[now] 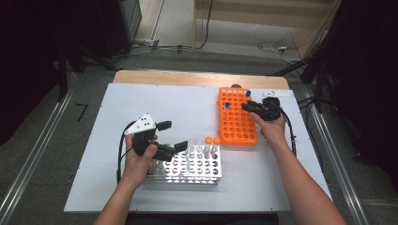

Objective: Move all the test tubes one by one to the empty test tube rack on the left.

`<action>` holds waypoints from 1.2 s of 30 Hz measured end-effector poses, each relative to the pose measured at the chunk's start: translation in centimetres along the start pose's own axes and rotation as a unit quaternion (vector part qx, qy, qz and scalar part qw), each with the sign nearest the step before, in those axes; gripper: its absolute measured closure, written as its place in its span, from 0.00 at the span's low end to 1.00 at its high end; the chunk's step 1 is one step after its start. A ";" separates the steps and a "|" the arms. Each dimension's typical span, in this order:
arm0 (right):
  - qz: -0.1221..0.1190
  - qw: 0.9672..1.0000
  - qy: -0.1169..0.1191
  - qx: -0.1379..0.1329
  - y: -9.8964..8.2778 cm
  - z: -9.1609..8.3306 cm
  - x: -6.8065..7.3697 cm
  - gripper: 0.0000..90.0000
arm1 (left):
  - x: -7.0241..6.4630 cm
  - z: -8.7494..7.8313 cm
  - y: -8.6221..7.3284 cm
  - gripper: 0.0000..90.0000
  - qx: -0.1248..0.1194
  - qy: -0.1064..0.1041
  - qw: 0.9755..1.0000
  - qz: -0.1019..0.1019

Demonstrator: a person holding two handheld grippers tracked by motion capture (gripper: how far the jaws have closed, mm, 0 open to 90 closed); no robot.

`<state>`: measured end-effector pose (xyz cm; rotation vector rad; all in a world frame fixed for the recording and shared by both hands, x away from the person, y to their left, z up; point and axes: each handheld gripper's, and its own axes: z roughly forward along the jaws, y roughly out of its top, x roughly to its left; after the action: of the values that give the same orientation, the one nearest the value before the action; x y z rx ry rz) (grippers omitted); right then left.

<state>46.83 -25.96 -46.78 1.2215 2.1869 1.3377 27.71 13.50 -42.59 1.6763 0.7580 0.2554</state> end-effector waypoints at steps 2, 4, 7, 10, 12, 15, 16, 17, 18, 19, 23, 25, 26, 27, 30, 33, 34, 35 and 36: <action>-0.001 1.000 -0.002 0.000 0.0 0.3 0.1 0.67 | 0.0 0.0 0.0 0.00 0.000 0.000 1.000 0.000; -0.004 1.000 -0.003 -0.001 -0.2 0.6 0.2 0.70 | 0.0 0.0 0.0 0.00 0.000 0.000 1.000 -0.001; -0.006 1.000 -0.006 -0.004 -0.2 0.8 0.5 0.73 | 0.0 0.0 0.0 0.00 0.001 -0.001 1.000 -0.001; -0.026 1.000 -0.007 -0.003 -0.4 0.9 1.0 0.82 | -0.1 0.1 0.0 0.00 0.003 0.000 1.000 -0.001; -0.036 0.999 -0.013 -0.001 -0.3 0.9 1.2 0.83 | -0.1 0.1 0.0 0.00 0.002 -0.001 1.000 -0.001; -0.040 0.999 -0.018 -0.004 -0.2 0.6 1.5 0.83 | -0.2 0.2 0.0 0.00 0.000 -0.001 1.000 -0.001; -0.045 0.999 -0.021 -0.006 -0.1 0.4 1.6 0.83 | -0.2 0.2 0.0 0.00 -0.001 -0.002 1.000 0.000; -0.044 0.999 -0.023 -0.011 0.1 0.2 1.7 0.83 | -0.2 0.2 0.0 0.00 0.000 -0.002 1.000 0.000; -0.045 0.999 -0.023 -0.017 0.2 -0.1 1.7 0.83 | -0.2 0.2 0.0 0.00 0.000 -0.002 1.000 0.000; -0.045 0.998 -0.024 -0.021 0.4 -0.4 1.7 0.83 | -0.3 0.2 0.0 0.00 -0.001 -0.002 1.000 0.000; -0.046 0.998 -0.016 -0.041 0.9 -1.9 1.8 0.83 | -0.4 0.3 0.1 0.00 0.001 -0.004 1.000 0.002; -0.049 0.998 -0.010 -0.042 1.1 -2.5 2.1 0.83 | -0.5 0.4 0.1 0.00 -0.001 -0.004 1.000 0.002; -0.051 0.998 -0.008 -0.041 1.1 -2.9 2.3 0.83 | -0.6 0.4 0.1 0.00 0.000 -0.004 1.000 0.003; -0.054 0.998 -0.004 -0.043 1.1 -3.2 2.5 0.83 | -0.6 0.4 0.2 0.00 0.000 -0.005 1.000 0.003; -0.050 0.997 0.017 -0.049 1.1 -4.4 3.0 0.83 | -0.7 0.4 0.2 0.00 0.001 -0.006 1.000 0.005; -0.045 0.997 0.036 -0.050 0.8 -5.6 3.7 0.83 | -0.9 0.4 0.3 0.00 0.000 -0.007 1.000 0.005; -0.049 0.997 0.039 -0.050 0.6 -6.1 3.9 0.83 | -0.9 0.4 0.3 0.00 0.000 -0.008 1.000 0.006; -0.050 0.997 0.039 -0.052 0.5 -6.3 4.1 0.83 | -0.9 0.4 0.3 0.00 0.000 -0.008 1.000 0.006; -0.051 0.997 0.039 -0.053 0.3 -6.7 4.3 0.83 | -1.0 0.5 0.4 0.00 -0.001 -0.009 1.000 0.005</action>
<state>40.28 -26.35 -42.31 1.0217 2.1679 1.4610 27.29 12.49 -42.13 1.6796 0.7360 0.2486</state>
